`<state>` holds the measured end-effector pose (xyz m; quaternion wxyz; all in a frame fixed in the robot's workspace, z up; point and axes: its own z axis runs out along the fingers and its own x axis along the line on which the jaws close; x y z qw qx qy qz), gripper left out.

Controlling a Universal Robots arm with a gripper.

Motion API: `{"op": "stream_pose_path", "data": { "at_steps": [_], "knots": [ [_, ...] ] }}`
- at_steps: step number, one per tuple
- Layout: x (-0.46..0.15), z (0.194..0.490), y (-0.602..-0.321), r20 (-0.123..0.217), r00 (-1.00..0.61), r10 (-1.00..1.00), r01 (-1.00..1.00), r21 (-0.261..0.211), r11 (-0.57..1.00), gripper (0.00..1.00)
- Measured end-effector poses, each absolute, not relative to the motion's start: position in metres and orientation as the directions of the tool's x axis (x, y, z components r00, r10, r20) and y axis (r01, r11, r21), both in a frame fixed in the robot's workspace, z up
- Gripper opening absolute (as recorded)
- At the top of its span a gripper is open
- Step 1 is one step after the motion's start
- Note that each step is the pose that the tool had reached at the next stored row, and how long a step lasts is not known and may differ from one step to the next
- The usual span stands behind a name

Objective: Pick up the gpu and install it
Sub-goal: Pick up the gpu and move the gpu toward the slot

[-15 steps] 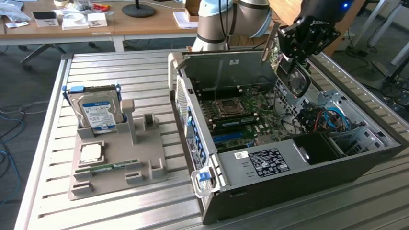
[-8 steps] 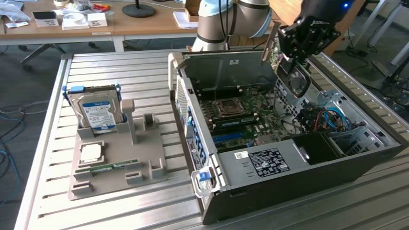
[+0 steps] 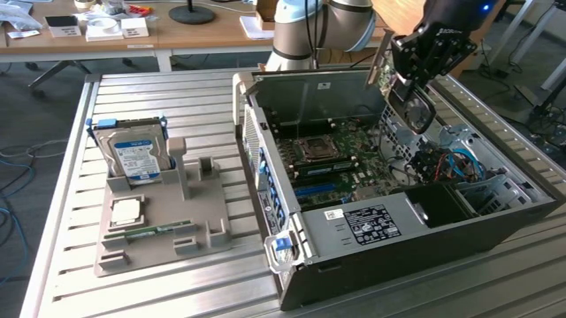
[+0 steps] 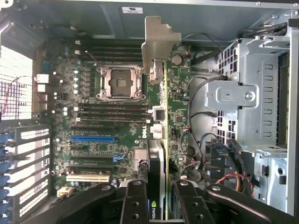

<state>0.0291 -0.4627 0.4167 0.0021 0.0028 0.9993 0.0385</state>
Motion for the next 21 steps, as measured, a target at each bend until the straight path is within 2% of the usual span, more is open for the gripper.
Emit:
{"op": "stream_pose_path", "data": {
  "at_steps": [21],
  "knots": [
    [0.0374, 0.4141, -0.4647, -0.004, -0.999, 0.041, 0.04, 0.077, 0.996, 0.27]
  ]
}}
